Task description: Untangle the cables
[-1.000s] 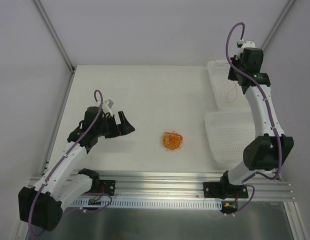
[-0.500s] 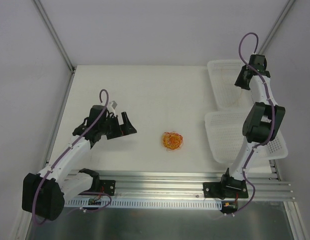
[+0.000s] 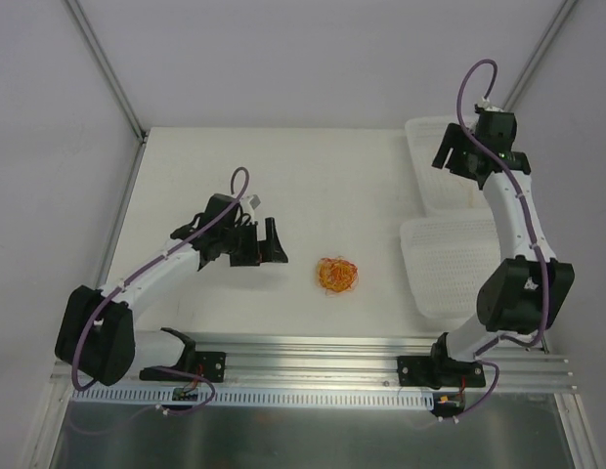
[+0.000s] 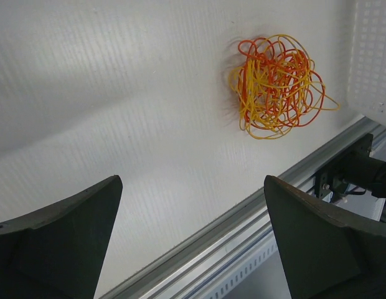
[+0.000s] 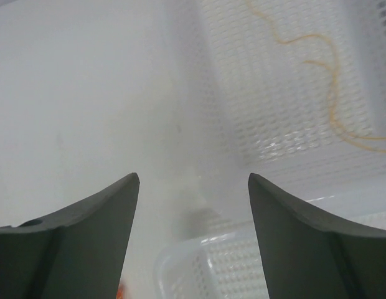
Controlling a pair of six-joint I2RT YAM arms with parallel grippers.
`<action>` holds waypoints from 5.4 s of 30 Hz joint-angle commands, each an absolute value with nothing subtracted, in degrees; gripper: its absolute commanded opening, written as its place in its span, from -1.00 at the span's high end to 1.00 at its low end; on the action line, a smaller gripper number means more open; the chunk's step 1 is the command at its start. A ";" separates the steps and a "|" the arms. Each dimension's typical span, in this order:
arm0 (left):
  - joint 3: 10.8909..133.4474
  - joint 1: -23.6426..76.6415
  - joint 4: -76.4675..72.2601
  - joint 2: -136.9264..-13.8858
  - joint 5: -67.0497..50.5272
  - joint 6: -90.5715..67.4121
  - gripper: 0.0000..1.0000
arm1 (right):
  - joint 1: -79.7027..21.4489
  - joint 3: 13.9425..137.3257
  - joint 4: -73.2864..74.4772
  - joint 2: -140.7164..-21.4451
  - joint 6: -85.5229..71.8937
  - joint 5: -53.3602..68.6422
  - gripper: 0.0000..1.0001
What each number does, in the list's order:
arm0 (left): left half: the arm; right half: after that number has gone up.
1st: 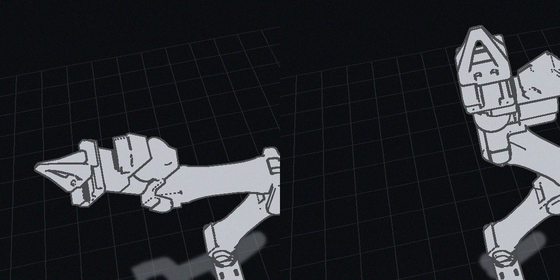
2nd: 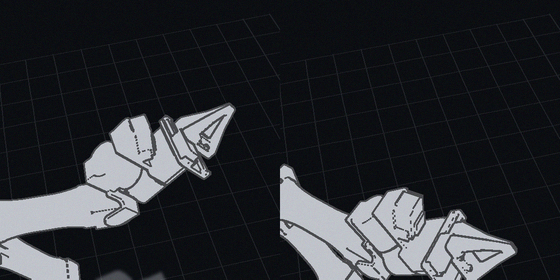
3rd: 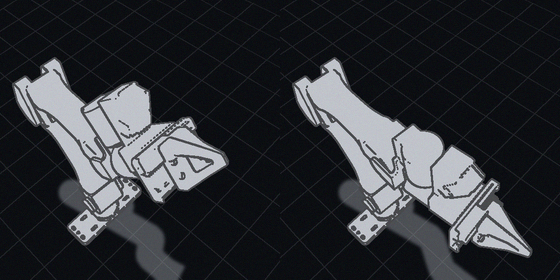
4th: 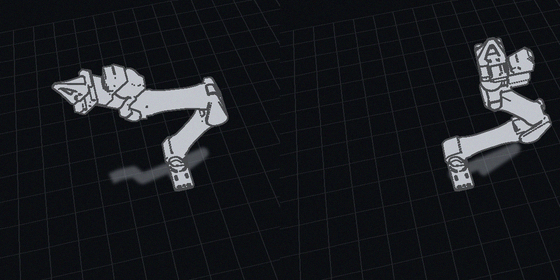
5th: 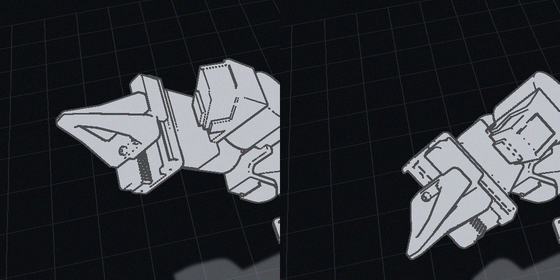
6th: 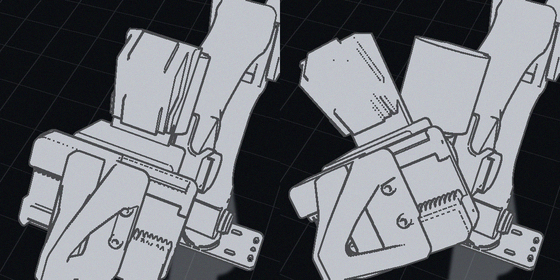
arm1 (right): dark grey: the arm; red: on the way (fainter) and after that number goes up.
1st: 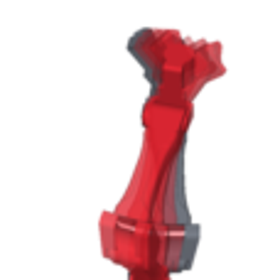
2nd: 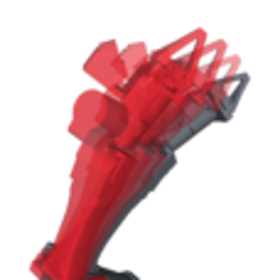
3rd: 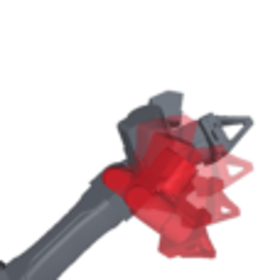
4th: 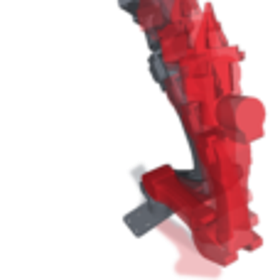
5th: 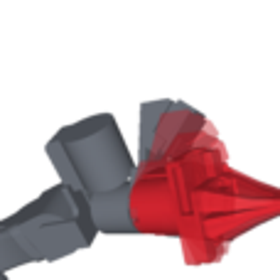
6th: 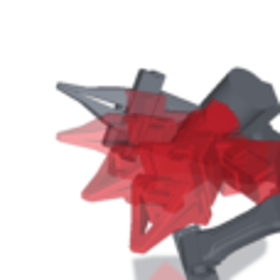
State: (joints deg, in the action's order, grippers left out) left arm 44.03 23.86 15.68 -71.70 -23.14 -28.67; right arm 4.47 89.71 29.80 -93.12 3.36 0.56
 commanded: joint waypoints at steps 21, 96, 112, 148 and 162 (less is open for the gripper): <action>64.51 44.38 13.10 -100.19 -17.94 -27.07 -0.48 | -28.12 46.23 16.26 -70.84 -14.15 11.34 -0.24; 46.50 37.27 12.39 -85.44 -13.01 -28.82 0.99 | -32.88 53.44 7.03 -80.69 3.08 21.98 0.99; 37.79 22.77 17.13 -70.50 -6.07 -28.30 0.98 | -27.60 63.44 20.47 -65.66 -3.87 9.32 0.99; 50.27 0.35 28.66 -69.70 -1.26 -27.69 0.95 | -26.01 69.36 23.82 -65.82 -5.01 16.27 0.99; 55.90 18.36 23.91 -62.49 -21.28 -23.03 0.16 | -36.21 68.28 29.45 -76.02 -2.20 5.62 -0.44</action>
State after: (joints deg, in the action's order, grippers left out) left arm 52.97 15.70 26.06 -64.99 -18.09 -25.30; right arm -35.27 64.51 31.09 -77.43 -3.05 7.81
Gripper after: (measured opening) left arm 0.368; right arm 0.705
